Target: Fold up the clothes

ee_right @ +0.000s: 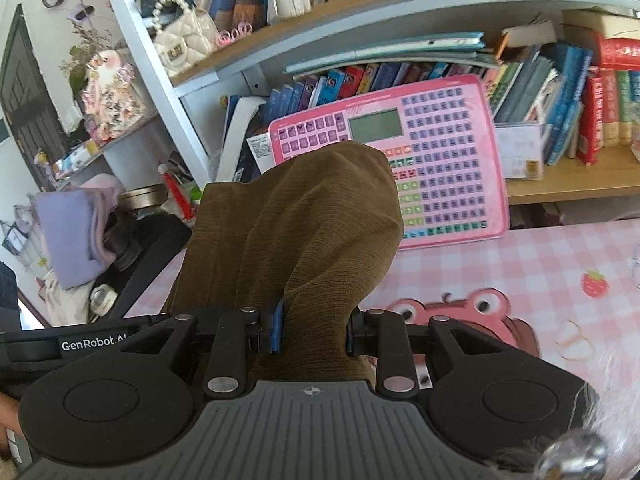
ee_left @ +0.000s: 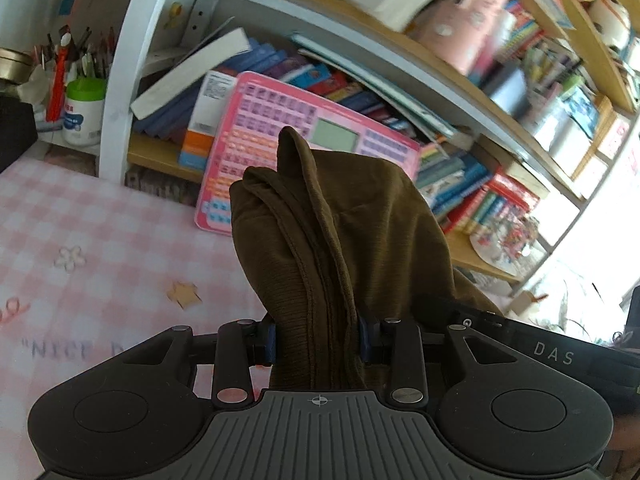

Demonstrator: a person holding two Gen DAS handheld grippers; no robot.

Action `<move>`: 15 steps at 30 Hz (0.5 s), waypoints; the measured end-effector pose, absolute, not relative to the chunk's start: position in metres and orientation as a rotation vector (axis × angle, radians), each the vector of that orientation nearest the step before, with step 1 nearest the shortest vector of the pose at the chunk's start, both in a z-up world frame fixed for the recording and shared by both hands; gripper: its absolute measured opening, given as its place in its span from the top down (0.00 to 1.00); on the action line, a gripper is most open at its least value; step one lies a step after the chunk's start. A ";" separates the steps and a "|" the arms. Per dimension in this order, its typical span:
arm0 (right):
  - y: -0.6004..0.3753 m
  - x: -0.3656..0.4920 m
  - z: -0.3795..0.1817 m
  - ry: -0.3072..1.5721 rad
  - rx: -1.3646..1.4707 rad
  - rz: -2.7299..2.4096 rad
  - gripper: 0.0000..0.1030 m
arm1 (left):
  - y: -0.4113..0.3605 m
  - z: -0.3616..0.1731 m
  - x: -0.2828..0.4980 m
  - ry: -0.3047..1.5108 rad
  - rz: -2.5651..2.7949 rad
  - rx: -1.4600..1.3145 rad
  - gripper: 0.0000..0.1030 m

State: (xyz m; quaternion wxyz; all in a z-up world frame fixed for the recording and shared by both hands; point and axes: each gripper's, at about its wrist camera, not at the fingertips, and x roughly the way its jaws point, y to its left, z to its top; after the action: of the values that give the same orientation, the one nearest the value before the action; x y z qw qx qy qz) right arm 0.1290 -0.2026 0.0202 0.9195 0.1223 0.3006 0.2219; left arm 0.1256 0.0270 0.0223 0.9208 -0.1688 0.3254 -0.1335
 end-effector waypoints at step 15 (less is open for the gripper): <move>-0.146 0.195 -0.031 0.702 0.292 0.356 0.75 | 0.084 -0.032 0.198 0.755 -0.296 -0.395 0.67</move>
State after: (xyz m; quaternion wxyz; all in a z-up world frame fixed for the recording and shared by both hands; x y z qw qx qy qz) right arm 0.1952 -0.1456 -0.0311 0.9132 0.1417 0.3407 0.1728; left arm 0.1983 0.0844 -0.0315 0.8999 -0.1910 0.3651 -0.1430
